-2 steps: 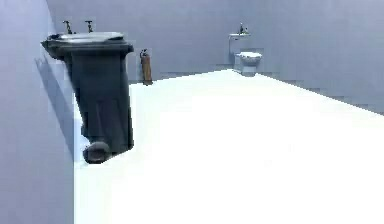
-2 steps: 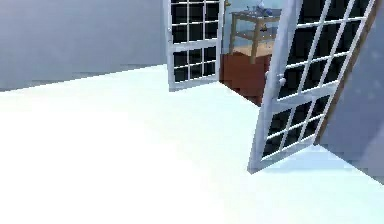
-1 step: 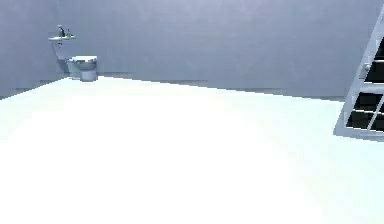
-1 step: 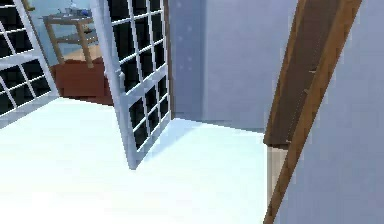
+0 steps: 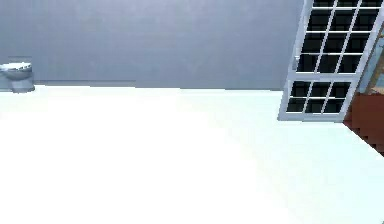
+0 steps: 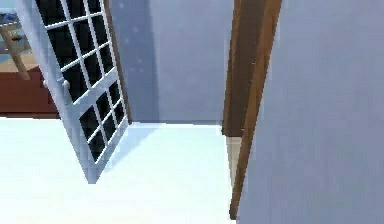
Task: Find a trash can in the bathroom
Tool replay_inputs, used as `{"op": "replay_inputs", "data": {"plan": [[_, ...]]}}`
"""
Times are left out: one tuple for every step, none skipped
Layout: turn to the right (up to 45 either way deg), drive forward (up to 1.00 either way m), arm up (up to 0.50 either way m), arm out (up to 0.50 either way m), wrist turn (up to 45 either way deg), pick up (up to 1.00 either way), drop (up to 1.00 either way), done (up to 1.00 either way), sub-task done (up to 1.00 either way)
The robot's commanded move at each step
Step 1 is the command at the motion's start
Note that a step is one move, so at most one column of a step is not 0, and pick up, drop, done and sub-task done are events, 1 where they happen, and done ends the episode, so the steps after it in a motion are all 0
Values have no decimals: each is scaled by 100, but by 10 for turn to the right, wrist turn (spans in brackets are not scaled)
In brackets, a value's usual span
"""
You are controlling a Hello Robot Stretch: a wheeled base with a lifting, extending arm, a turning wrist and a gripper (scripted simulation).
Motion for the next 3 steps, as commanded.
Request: {"op": "replay_inputs", "data": {"plan": [[30, 0, 0, 0, 0, 0, 0, 0, 0], [0, 25, 0, 0, 0, 0, 0, 0, 0], [-450, 0, 0, 0, 0, 0, 0, 0, 0]]}}
